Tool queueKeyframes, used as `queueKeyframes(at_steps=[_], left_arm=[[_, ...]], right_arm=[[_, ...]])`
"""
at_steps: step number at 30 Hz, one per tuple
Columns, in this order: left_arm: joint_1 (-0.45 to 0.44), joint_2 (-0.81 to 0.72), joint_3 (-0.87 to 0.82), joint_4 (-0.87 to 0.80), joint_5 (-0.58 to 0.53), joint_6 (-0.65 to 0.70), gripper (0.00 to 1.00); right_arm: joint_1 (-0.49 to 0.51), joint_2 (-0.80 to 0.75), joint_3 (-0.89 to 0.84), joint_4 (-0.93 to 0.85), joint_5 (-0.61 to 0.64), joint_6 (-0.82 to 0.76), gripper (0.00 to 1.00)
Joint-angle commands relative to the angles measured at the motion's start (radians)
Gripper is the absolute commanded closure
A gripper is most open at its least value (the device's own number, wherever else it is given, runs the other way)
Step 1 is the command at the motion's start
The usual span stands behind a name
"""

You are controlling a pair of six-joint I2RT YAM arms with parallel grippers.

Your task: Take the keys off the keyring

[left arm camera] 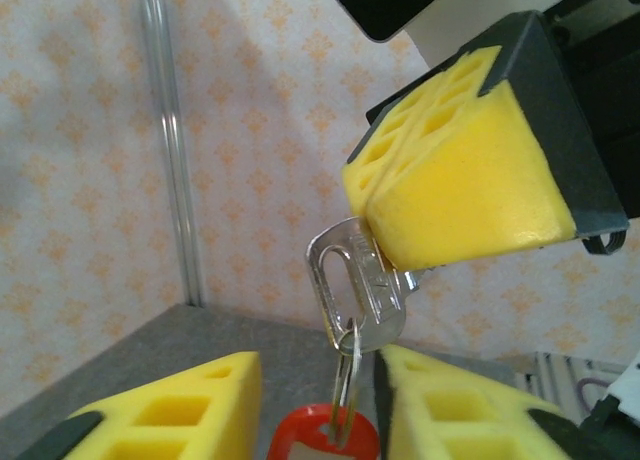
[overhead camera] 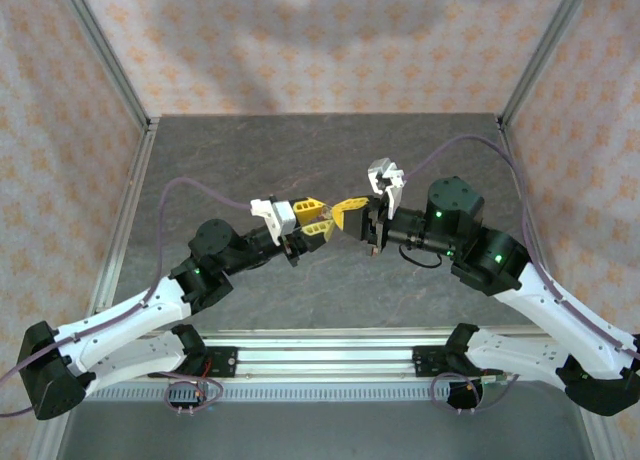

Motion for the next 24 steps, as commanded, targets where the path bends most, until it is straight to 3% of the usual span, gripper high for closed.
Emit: queueKeyframes(at_steps=[1,24], left_arm=[[-0.002,0.012,0.016,0.056,0.009,0.005,0.62],[-0.011,0.054,-0.004,0.149,-0.004,-0.011,0.62]], right_arm=[[-0.005,-0.018,0.0,0.036,-0.007,0.013,1.0],[-0.005,-0.026,0.005,0.055,0.0,0.033,1.0]])
